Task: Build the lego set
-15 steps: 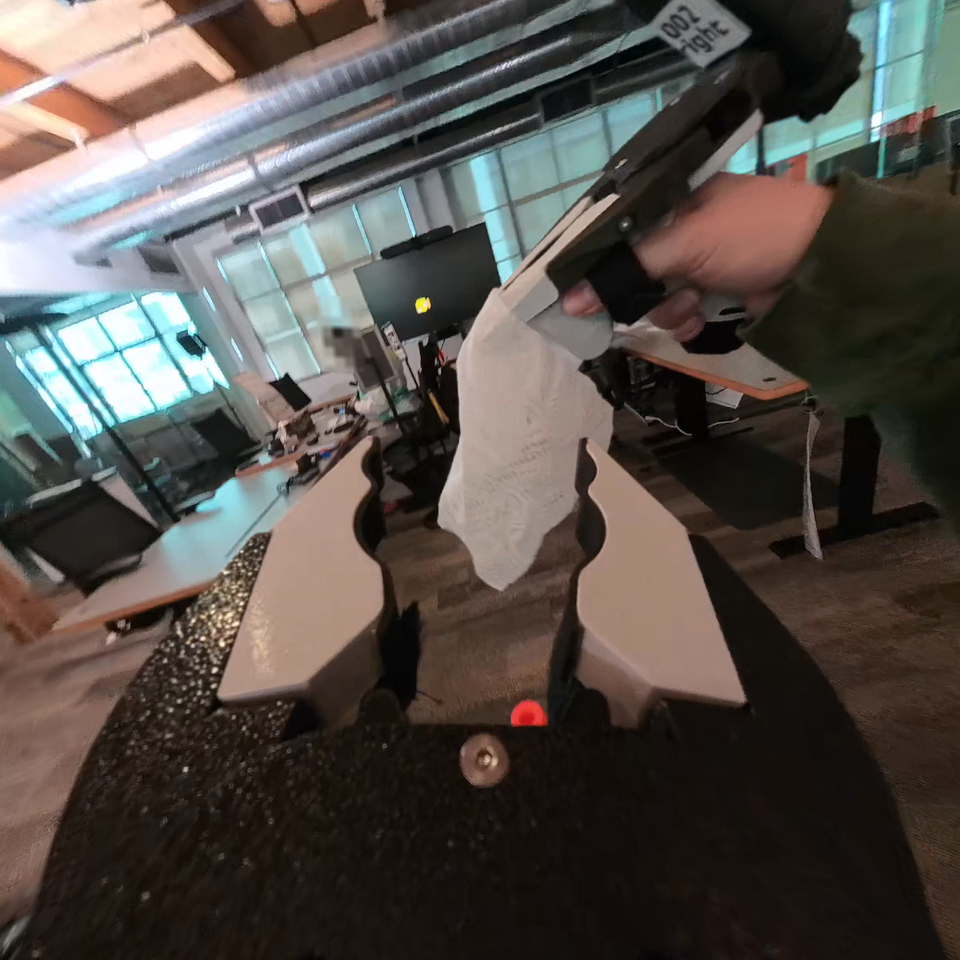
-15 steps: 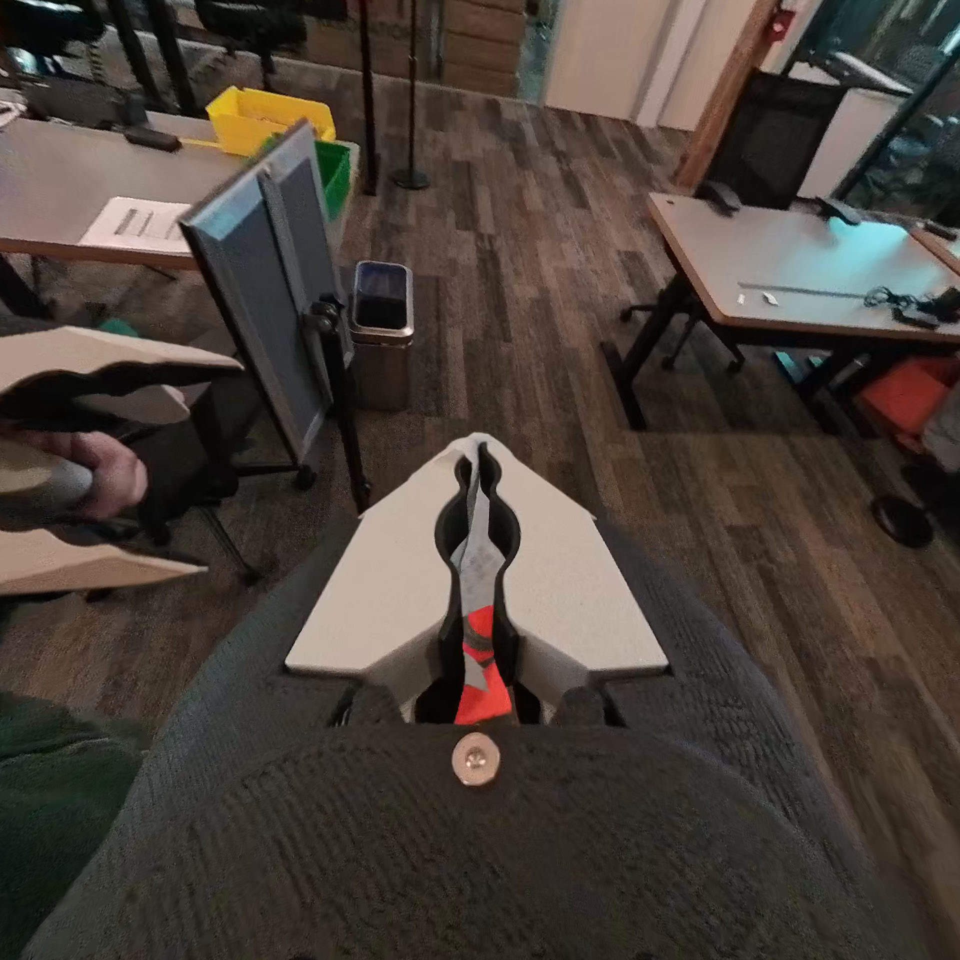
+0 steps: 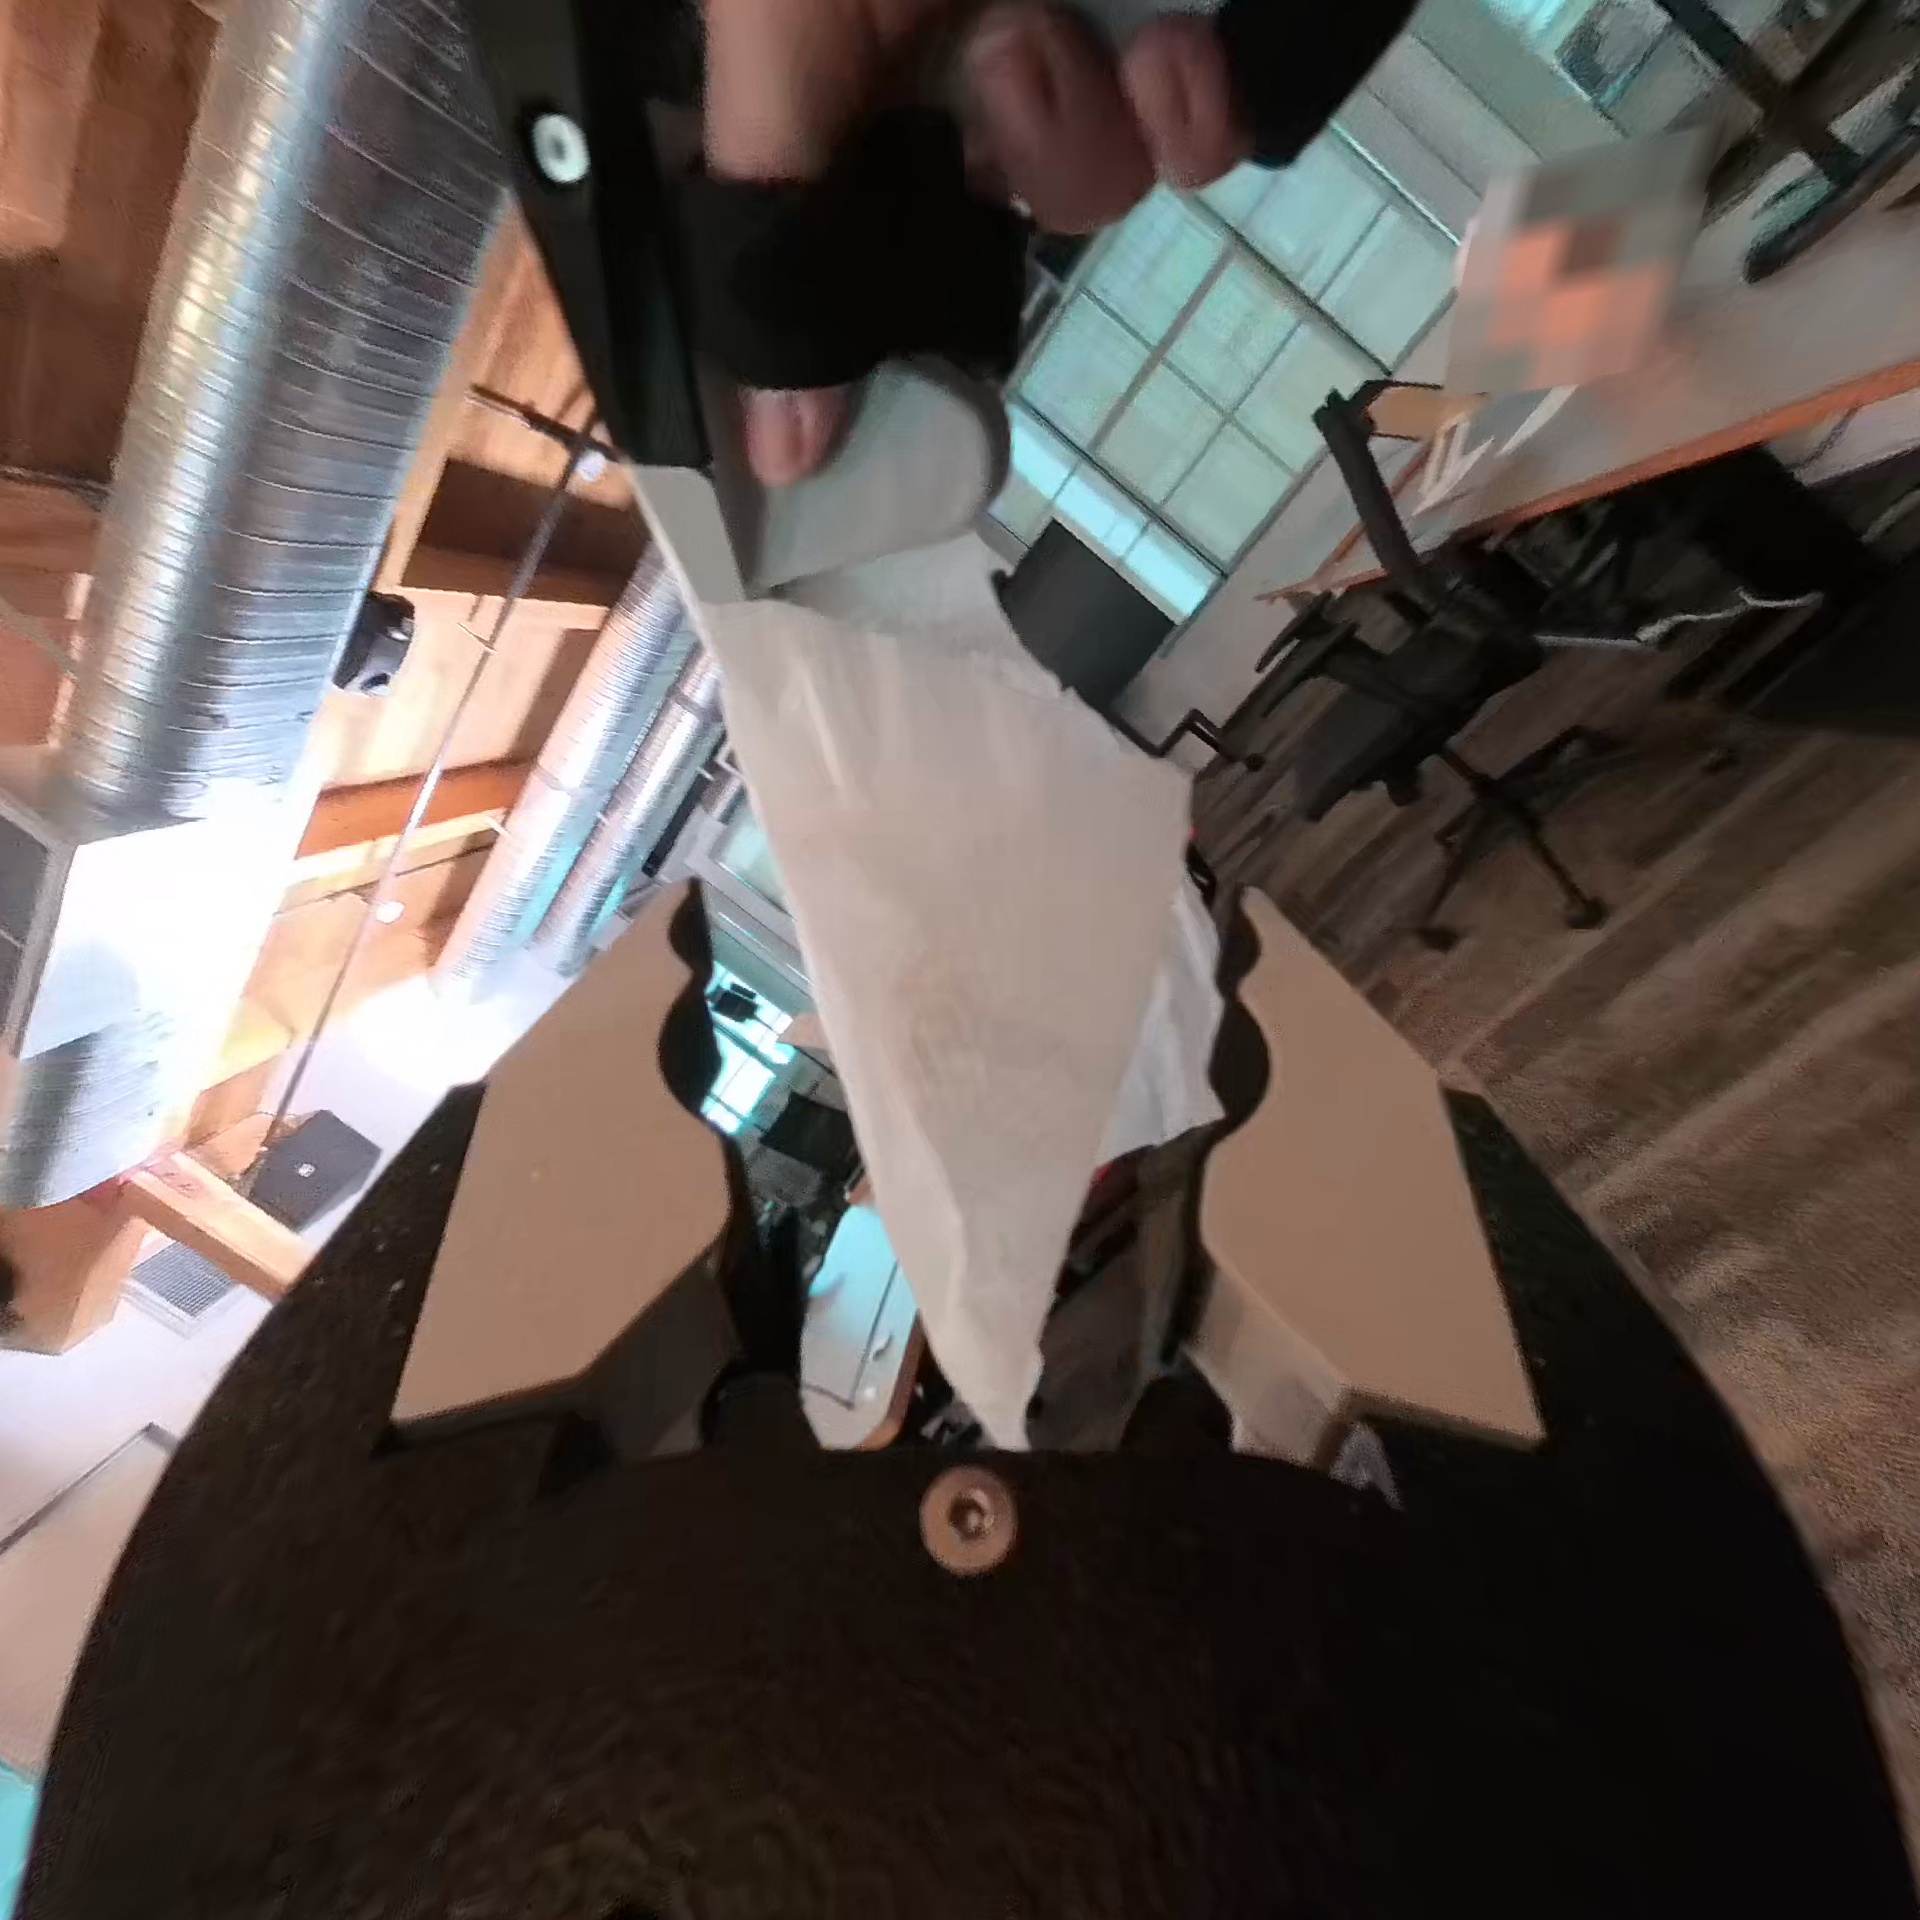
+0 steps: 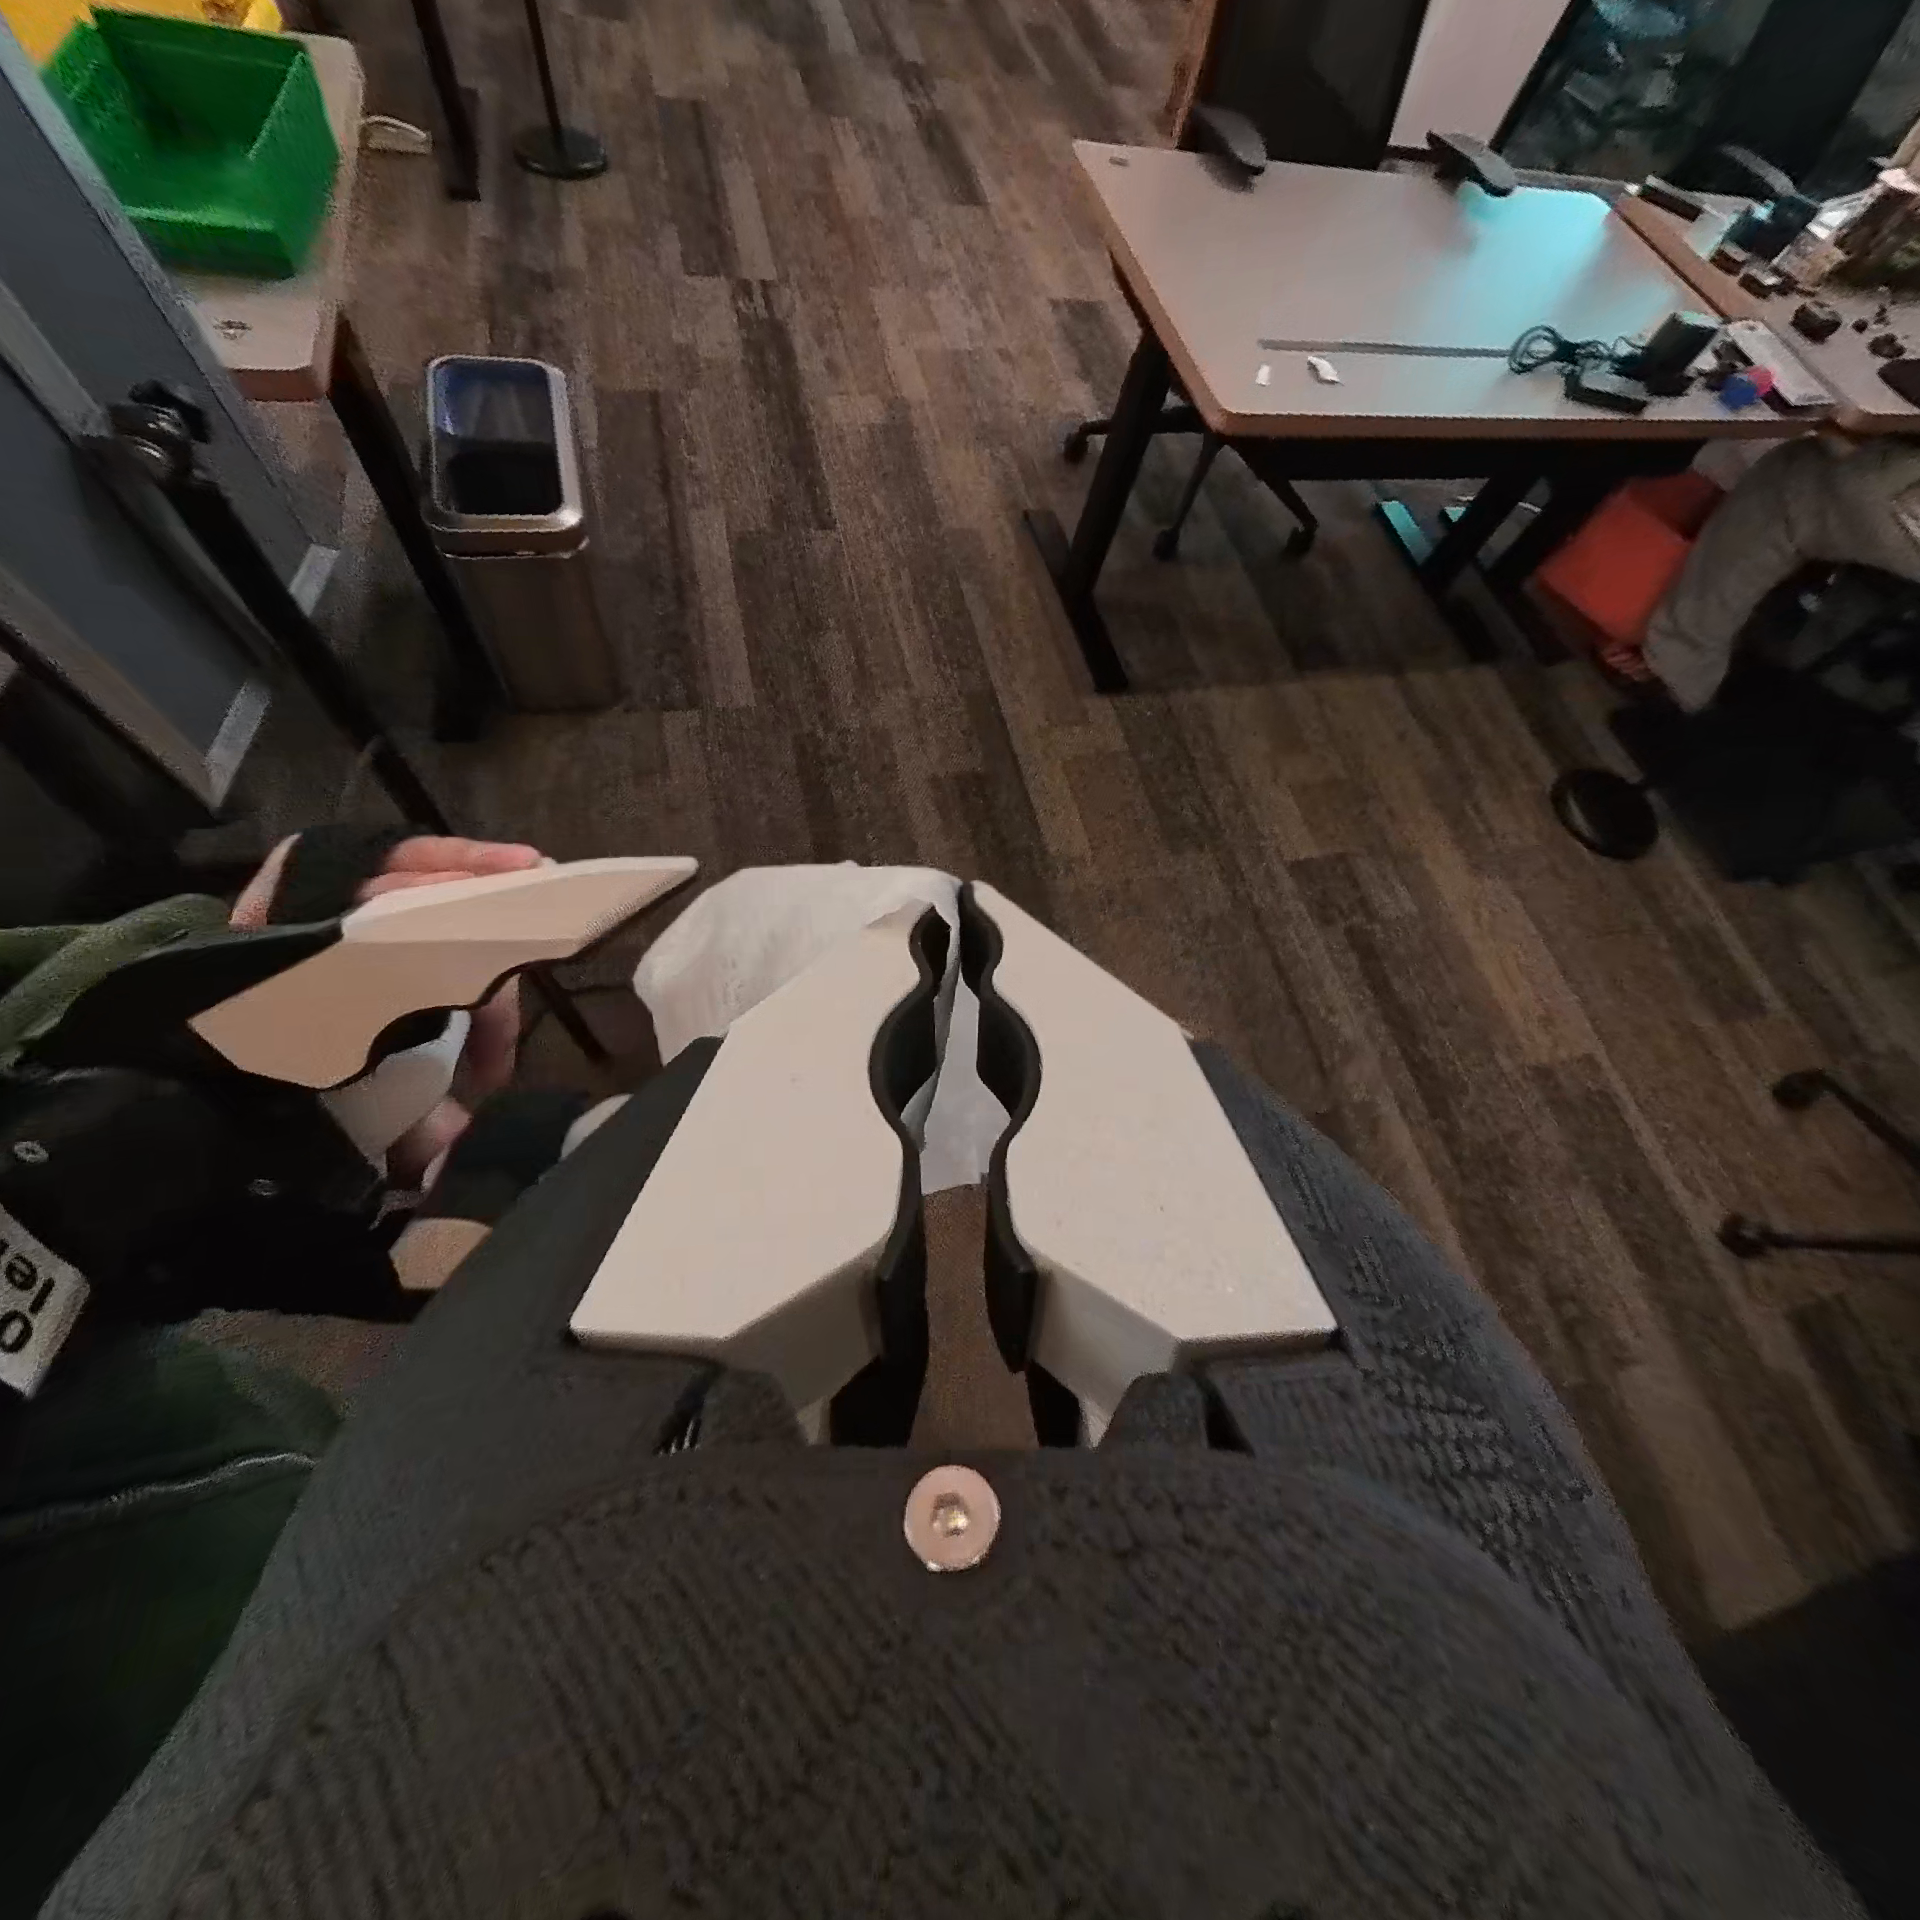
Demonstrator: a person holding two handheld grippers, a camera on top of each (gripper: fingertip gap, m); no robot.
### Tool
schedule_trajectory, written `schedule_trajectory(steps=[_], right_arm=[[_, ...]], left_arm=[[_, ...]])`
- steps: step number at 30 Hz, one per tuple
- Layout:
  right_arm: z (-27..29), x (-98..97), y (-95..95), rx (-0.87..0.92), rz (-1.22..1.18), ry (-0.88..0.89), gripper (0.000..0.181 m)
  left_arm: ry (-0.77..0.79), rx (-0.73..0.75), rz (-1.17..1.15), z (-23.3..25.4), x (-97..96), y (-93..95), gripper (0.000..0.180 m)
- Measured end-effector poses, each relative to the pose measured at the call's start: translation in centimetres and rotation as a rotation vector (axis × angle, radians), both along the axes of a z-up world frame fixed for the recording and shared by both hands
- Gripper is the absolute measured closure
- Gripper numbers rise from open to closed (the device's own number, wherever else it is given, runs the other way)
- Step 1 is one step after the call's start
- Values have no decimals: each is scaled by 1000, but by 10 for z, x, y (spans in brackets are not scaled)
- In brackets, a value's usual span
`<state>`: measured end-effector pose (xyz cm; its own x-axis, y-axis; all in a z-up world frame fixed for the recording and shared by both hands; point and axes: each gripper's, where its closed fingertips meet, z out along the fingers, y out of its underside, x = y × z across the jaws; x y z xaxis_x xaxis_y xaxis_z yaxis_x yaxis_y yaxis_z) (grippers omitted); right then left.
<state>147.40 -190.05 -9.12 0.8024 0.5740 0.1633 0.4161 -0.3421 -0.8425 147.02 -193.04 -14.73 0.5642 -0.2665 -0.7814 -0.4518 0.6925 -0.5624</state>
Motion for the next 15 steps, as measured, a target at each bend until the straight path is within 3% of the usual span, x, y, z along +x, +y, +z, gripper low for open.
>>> schedule_trajectory(steps=[1,7,15], right_arm=[[0,17,13,11,7,0,181],[1,123,110,45,159,-21,181],[1,203,203,87,411,-68,181]], left_arm=[[-27,8,-5,4,12,11,96],[-250,-97,-64,38,93,90,174],[-533,-468,-163,73,163,195,180]])
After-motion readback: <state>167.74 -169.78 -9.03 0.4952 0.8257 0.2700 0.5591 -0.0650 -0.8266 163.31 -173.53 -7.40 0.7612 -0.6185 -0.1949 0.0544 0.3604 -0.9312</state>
